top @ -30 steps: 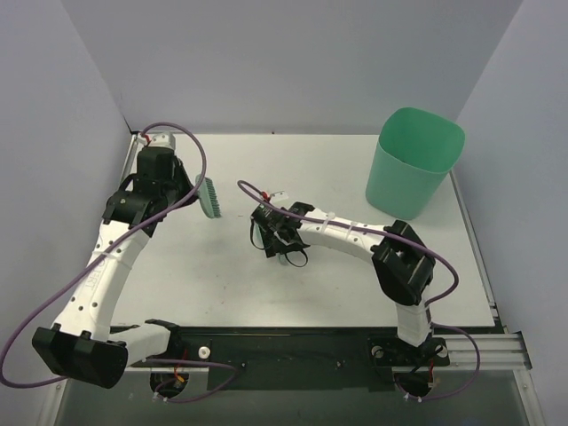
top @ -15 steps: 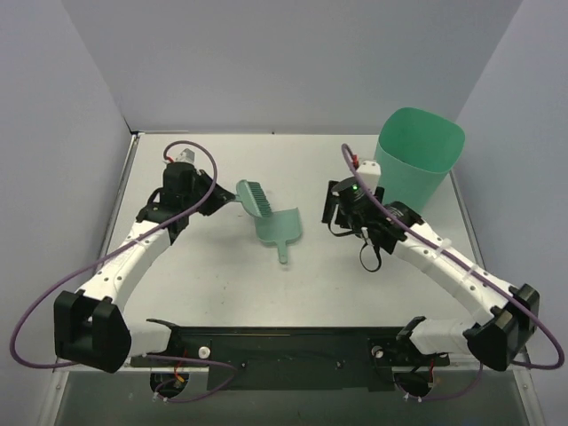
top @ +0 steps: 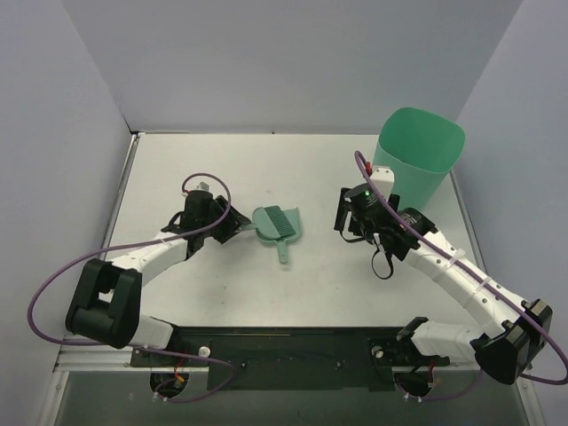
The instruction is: Sweep away the paper scraps from the table
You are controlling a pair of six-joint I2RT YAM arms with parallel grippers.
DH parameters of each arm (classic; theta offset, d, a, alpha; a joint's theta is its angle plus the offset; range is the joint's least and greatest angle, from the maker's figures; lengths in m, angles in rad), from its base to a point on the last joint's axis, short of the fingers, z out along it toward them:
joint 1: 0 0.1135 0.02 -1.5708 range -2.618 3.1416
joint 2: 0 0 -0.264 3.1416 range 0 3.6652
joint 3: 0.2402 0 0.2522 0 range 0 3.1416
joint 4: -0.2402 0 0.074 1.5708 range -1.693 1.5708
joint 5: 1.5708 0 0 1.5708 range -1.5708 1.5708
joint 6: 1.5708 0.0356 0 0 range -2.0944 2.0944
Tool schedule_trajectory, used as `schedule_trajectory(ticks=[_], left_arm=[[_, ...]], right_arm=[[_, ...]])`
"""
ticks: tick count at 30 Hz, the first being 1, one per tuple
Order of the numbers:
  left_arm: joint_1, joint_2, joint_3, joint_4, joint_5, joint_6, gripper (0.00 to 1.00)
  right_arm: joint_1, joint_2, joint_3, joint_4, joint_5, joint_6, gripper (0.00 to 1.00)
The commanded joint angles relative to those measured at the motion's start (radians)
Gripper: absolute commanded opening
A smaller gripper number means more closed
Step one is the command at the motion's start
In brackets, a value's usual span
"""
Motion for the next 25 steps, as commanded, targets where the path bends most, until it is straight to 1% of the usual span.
schedule_trajectory(ticks=[1,2,3,4,5,7,10,12,13,15,20,25], left_arm=[[0.008,-0.121,0.064,-0.228,-0.145,0.144,0.7],[0.007,-0.153,0.089,-0.282,-0.21,0.191,0.81],[0.002,-0.189,0.101,-0.368,-0.244,0.221,0.82],[-0.003,-0.21,0.121,-0.4,-0.307,0.268,0.83],[-0.012,-0.253,0.136,-0.47,-0.336,0.284,0.83],[-0.026,-0.305,0.17,-0.55,-0.436,0.339,0.84],[-0.055,-0.344,0.244,-0.656,-0.481,0.417,0.86],[-0.102,-0.358,0.284,-0.715,-0.531,0.458,0.88],[-0.143,-0.368,0.291,-0.727,-0.583,0.463,0.88],[-0.171,-0.393,0.301,-0.743,-0.594,0.489,0.88],[-0.173,-0.436,0.293,-0.723,-0.559,0.534,0.89],[-0.173,-0.47,0.285,-0.687,-0.49,0.58,0.9]], right_arm=[[0.006,-0.032,0.038,-0.048,-0.003,-0.011,0.8],[0.007,-0.033,0.038,-0.049,-0.003,-0.011,0.83],[0.009,-0.035,0.042,-0.052,-0.009,-0.012,0.83],[0.009,-0.036,0.045,-0.053,-0.009,-0.015,0.86],[0.01,-0.039,0.049,-0.054,-0.016,-0.015,0.87],[0.012,-0.044,0.056,-0.057,-0.02,-0.018,0.87],[0.015,-0.058,0.067,-0.059,-0.037,-0.02,0.88],[0.013,-0.07,0.073,-0.057,-0.04,-0.017,0.88],[0.016,-0.076,0.075,-0.057,-0.04,-0.014,0.88],[0.016,-0.09,0.073,-0.056,-0.037,-0.006,0.88],[0.016,-0.122,0.056,-0.049,-0.036,0.001,0.88],[0.015,-0.145,0.039,-0.042,-0.014,-0.005,0.88]])
